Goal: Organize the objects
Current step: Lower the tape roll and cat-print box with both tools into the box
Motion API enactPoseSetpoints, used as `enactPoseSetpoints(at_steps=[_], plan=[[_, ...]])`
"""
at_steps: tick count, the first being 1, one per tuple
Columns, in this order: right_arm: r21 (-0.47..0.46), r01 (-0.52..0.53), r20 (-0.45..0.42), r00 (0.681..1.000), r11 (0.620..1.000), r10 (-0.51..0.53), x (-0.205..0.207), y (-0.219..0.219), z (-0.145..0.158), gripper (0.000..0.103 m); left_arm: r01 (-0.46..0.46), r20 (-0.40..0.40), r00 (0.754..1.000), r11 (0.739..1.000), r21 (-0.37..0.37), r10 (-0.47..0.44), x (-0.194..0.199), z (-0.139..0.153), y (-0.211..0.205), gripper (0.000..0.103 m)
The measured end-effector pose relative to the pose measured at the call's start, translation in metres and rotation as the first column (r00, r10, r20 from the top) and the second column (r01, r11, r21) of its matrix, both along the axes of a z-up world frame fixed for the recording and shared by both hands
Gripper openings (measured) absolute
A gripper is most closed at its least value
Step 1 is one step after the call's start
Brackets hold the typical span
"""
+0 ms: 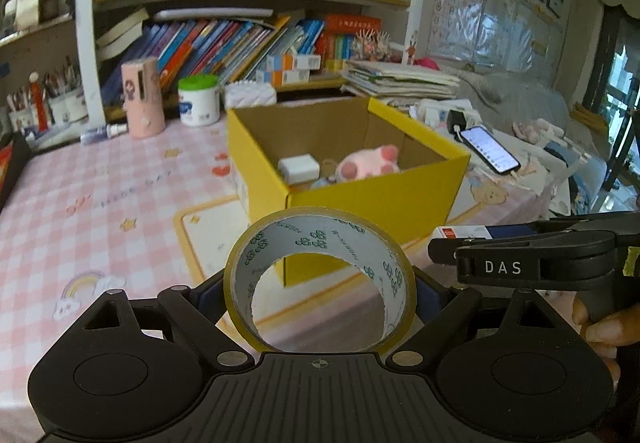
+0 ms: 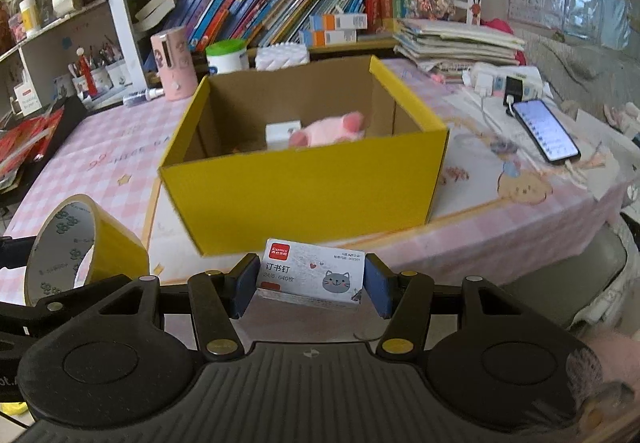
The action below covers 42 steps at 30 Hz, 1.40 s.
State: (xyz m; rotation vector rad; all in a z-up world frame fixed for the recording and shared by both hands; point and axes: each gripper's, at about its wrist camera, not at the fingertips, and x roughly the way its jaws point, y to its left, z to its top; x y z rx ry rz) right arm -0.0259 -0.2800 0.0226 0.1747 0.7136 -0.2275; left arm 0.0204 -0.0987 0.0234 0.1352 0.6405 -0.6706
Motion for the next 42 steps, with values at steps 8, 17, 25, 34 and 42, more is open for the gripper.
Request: enactPoseSetpoints(at_steps=[8,17,25,34,42], plan=[[-0.016,-0.013,0.032,0.999,1.0,0.013,0.023,-0.032,0.01,0.054,0.007,0.05,0.999,1.0,-0.013,-0.007,0.016,0.008,-0.033,0.09],[-0.062,-0.087,0.107,0.99,0.994,0.093,0.058,-0.063,0.03,0.054,-0.034,0.124,0.992,0.999,-0.007,0.035,0.041,0.023,-0.068,0.09],[-0.078,-0.154,0.128,0.978,0.985,0.163,0.101,-0.091,0.035,0.054,-0.11,0.158,0.983,0.992,0.069,0.098,0.073,0.02,-0.102,0.09],[-0.1,-0.246,0.108,0.96,0.964,0.257,0.157,-0.104,0.028,0.054,-0.118,0.115,0.988,0.977,0.178,0.099,0.105,-0.004,-0.139,0.09],[-0.072,-0.335,0.025,0.941,0.939,0.338,0.198,-0.103,0.008,0.054,-0.114,0.049,0.993,0.972,0.204,0.106,0.118,-0.026,-0.151,0.091]])
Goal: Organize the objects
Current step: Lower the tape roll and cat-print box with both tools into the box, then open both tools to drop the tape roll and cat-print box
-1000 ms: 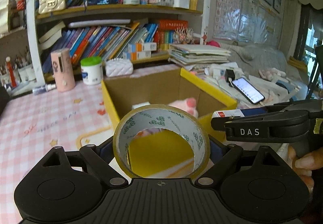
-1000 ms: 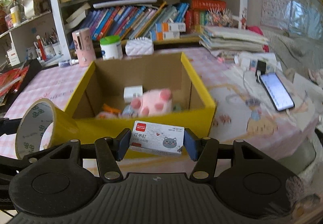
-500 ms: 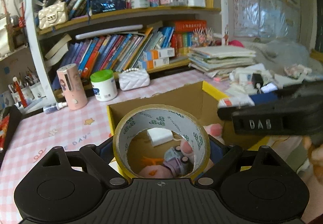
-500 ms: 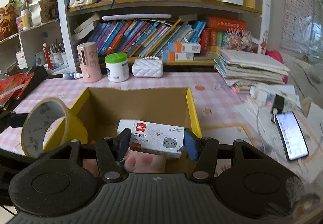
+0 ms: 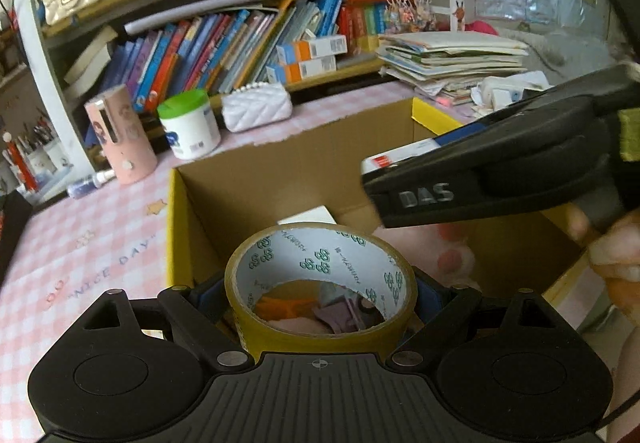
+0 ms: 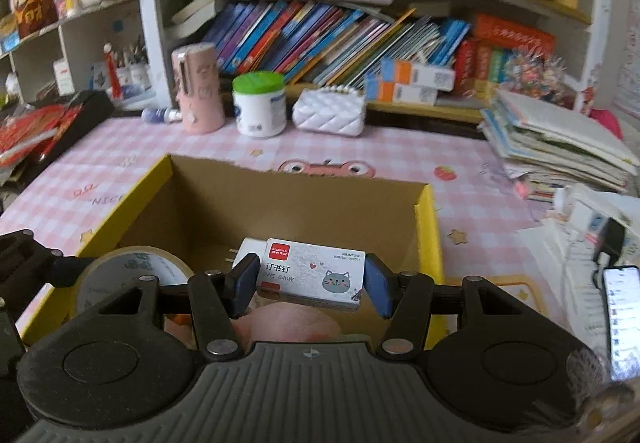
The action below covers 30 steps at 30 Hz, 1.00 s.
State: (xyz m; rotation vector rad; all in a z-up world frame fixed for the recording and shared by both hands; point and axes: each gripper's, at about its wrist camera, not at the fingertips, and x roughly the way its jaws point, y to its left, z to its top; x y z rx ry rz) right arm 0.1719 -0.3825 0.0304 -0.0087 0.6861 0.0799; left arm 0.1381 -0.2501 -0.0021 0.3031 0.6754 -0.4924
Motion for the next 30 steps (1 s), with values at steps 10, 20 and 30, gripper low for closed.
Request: enactPoseSetpoints(at_steps=[10,20,30], plan=[[-0.022,-0.097,-0.127,0.987,0.995,0.093,0.024,0.015,-0.024,0.053,-0.009,0.025,1.0,1.0,-0.021,0.009,-0.008,0.001,0.001,0.092],[-0.016,-0.147,-0.124,0.982,0.989,0.144,0.019,0.018,-0.023,0.059,-0.065,0.072,0.995,0.996,-0.064,0.069,-0.031,0.016,0.017,0.093],[0.016,-0.092,0.002,0.996,0.996,0.092,-0.019,0.031,-0.001,0.08,-0.199,0.08,0.974,0.967,-0.158,0.214,-0.055,0.035,0.069,0.098]])
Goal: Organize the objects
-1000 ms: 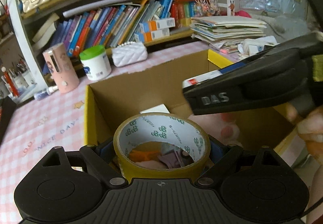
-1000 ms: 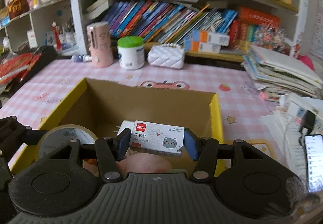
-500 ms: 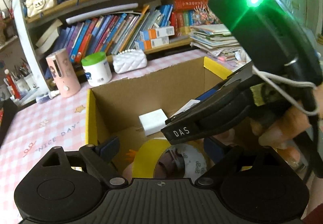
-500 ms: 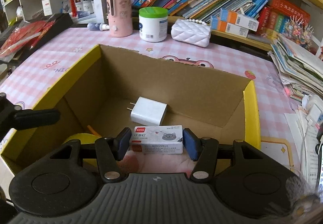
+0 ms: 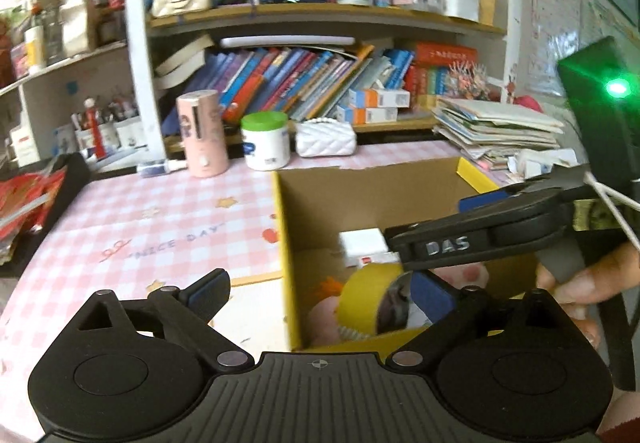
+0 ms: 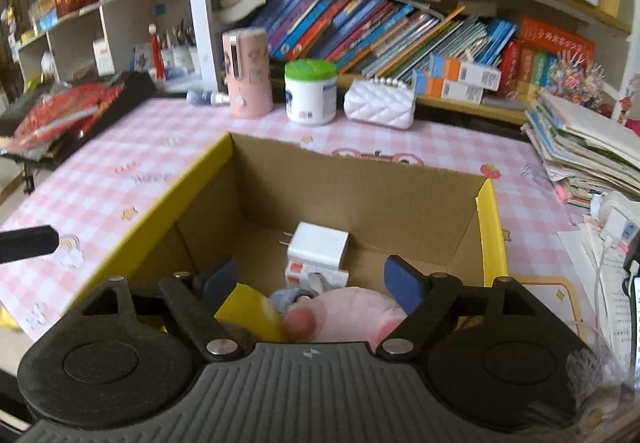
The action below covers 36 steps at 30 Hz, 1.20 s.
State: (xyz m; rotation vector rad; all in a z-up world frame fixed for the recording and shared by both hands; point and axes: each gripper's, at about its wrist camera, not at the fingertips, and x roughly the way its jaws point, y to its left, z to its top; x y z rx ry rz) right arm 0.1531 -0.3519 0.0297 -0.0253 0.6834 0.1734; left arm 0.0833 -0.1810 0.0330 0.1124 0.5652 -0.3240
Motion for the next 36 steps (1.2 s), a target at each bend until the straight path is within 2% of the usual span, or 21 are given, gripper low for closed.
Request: enactPoseSetpoints(at_steps=[5,9,14,26,36], plan=[[0.013,0.079,0.063,0.995,0.997,-0.08,-0.026,0.015,0.009,0.085,-0.076,0.008,0.997,0.997,-0.003,0.076,-0.012,0.001,0.025,0.099],[0.004,0.125,0.104,0.987,0.992,-0.124,-0.05,0.031,0.013,0.088,-0.171,0.002,0.985,0.985,0.019,0.171,-0.021,-0.002,0.045,0.099],[-0.007,0.182,0.11,0.977,0.983,-0.181,-0.077,0.051,0.011,0.092,-0.24,-0.028,0.97,0.97,0.05,0.241,-0.032,-0.009,0.067,0.099],[-0.087,0.265,0.046,0.964,0.96,-0.262,-0.135,0.101,-0.01,0.103,-0.235,-0.048,0.969,0.965,0.112,0.241,-0.075,-0.017,0.095,0.102],[-0.12,0.303,0.027,0.953,0.945,-0.302,-0.169,0.125,-0.016,0.103,-0.254,-0.077,0.961,0.96,0.117,0.264,-0.099,-0.021,0.113,0.102]])
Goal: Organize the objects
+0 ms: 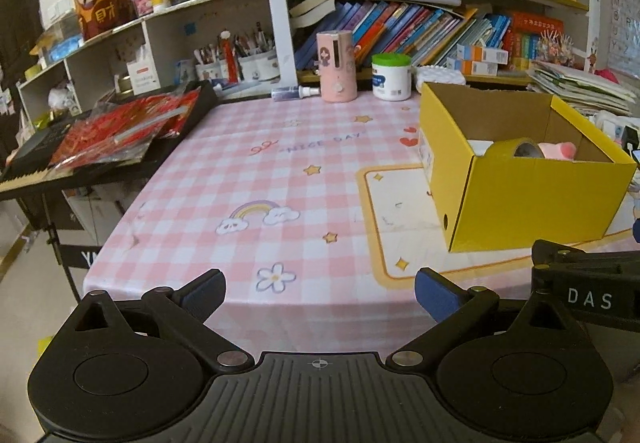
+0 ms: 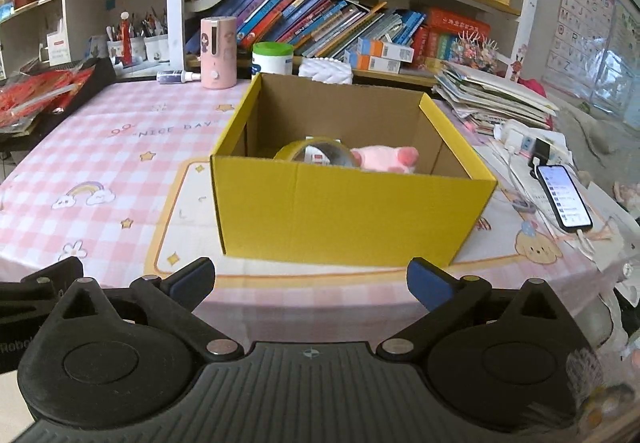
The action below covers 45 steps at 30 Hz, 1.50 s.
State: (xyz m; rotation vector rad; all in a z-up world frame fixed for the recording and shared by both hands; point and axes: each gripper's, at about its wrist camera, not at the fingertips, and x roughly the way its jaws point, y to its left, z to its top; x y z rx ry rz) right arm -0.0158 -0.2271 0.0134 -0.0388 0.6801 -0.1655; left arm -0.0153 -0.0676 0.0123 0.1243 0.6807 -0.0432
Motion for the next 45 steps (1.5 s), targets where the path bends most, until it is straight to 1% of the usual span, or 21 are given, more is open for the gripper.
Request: enactPoseSetpoints(at_steps=[4,10,22,35,45], plan=[[-0.01,0.004,-0.005,1.0,1.0,-0.004,-0.01,0.006,-0.001,0.103,-0.016,-0.012,1.0,1.0,0.001,0.016,-0.007,-0.002,0.004,0.102],[-0.023,0.025,-0.013,1.0,0.999,-0.025,-0.022,0.011,-0.004,0.103,-0.015,-0.028,0.999,1.0,0.006,0.015,-0.013,-0.003,0.005,0.102],[-0.036,0.037,-0.026,0.999,0.999,-0.038,-0.03,0.018,-0.007,0.103,-0.038,-0.032,0.999,0.999,0.039,0.039,-0.021,-0.005,0.008,0.102],[-0.044,0.029,-0.032,0.999,0.999,-0.03,-0.03,0.023,-0.007,0.103,-0.051,-0.051,0.997,0.998,0.026,0.052,-0.021,-0.006,0.014,0.102],[-0.045,0.028,-0.033,0.999,0.999,-0.03,-0.03,0.023,-0.007,0.103,-0.046,-0.074,0.996,0.999,-0.006,0.046,-0.019,-0.008,0.018,0.101]])
